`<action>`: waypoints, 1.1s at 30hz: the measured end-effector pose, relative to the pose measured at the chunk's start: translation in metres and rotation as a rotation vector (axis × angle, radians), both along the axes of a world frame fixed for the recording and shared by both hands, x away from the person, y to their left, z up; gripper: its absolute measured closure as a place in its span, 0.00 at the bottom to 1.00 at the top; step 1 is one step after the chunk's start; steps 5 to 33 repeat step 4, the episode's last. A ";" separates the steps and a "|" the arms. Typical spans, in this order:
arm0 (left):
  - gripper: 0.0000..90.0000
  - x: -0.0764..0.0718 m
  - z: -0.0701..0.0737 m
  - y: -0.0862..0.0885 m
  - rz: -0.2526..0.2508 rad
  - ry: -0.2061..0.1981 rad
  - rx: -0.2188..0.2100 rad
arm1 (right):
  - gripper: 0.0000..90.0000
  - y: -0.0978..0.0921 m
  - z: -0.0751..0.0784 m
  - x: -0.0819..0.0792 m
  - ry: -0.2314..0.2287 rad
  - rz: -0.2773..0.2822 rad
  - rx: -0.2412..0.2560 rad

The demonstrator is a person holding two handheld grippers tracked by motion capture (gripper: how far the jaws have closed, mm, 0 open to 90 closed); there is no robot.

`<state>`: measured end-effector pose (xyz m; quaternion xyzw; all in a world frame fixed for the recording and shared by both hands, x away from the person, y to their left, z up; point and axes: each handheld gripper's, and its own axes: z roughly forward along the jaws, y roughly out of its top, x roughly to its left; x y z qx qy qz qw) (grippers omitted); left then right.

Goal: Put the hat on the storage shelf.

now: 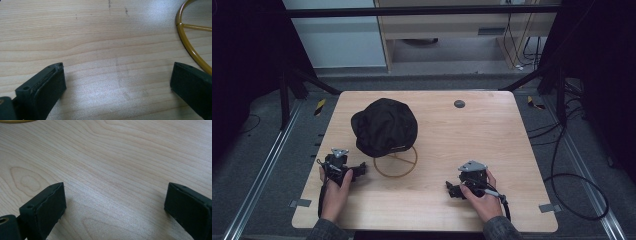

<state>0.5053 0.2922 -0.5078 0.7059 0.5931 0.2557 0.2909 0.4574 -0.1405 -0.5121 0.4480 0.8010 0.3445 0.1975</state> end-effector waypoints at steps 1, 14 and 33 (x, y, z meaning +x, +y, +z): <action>0.00 0.000 0.000 0.000 -0.001 0.001 0.001 | 0.04 0.000 0.000 0.000 0.000 0.001 0.000; 0.00 0.000 0.000 0.000 0.001 -0.001 0.000 | 0.04 -0.001 0.000 0.000 0.000 0.009 0.001; 0.00 0.000 0.000 0.000 0.001 -0.001 0.000 | 0.04 -0.001 0.000 0.000 0.000 0.009 0.001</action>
